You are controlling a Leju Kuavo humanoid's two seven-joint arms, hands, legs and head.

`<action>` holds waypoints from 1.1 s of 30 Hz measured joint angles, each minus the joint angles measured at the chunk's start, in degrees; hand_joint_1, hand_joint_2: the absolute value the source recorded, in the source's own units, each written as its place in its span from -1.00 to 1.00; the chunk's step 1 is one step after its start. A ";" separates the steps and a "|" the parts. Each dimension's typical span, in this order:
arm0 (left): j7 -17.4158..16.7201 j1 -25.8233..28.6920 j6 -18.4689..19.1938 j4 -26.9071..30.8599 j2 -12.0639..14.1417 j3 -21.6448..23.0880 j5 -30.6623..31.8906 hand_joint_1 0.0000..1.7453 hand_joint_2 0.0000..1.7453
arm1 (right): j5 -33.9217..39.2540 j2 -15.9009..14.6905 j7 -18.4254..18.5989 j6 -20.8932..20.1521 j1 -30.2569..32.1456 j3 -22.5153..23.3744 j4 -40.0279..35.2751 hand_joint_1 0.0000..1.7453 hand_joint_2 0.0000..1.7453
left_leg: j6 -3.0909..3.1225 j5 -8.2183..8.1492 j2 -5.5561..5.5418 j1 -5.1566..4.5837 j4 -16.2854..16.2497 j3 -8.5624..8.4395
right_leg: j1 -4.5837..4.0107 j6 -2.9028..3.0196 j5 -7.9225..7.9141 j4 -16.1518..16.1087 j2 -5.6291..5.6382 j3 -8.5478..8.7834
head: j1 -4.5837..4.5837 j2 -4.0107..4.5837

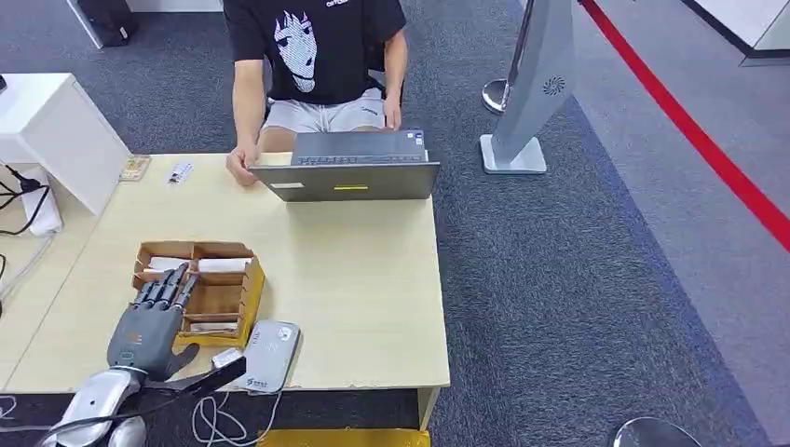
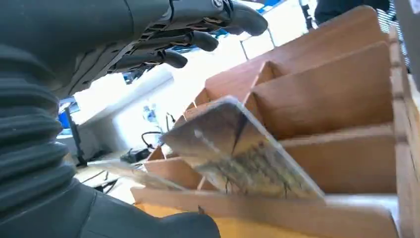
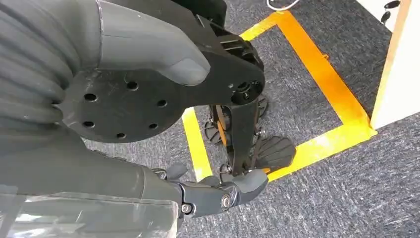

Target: Pass the card to the sensor for recognition and then transmit it.

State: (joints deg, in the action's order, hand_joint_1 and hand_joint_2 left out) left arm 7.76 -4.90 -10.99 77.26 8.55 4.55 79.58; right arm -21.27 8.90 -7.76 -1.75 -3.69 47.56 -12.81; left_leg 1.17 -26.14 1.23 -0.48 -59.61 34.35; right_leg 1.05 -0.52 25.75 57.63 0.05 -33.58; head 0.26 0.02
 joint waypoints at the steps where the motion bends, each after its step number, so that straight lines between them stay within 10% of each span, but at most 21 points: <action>1: 0.07 -0.08 -0.31 0.00 -0.33 -0.20 0.20 -1.00 1.00 | -0.11 -0.02 -0.02 -0.02 0.00 0.04 0.00 -1.00 1.00 | 0.00 0.00 0.00 0.00 0.00 0.00 | 0.00 0.00 0.00 0.00 0.00 0.00 | -0.02 0.00; 11: 2.12 0.20 5.46 -2.06 -0.44 -0.96 -1.88 -1.00 1.00 | -1.53 0.26 0.13 0.37 -0.02 0.98 -0.04 -1.00 1.00 | -0.01 0.00 0.01 0.01 0.01 0.02 | -0.01 0.00 0.00 0.00 0.01 -0.02 | -0.02 0.00; 33: 1.22 0.75 5.86 -3.82 1.24 -0.77 -3.12 -1.00 1.00 | -3.17 0.50 0.39 0.55 -0.21 2.07 -0.24 -1.00 1.00 | -0.04 0.03 0.01 0.02 0.01 0.05 | -0.01 0.01 0.01 0.00 0.00 -0.08 | -0.02 0.00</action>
State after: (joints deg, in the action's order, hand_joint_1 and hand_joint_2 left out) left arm 8.98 -4.15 -5.13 73.44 9.79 3.78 76.46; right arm -24.43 9.40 -7.37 -1.20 -3.90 49.64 -13.05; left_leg 1.13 -26.12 1.24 -0.46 -59.60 34.40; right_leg 1.03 -0.51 25.76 57.63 0.05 -33.66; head 0.24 0.02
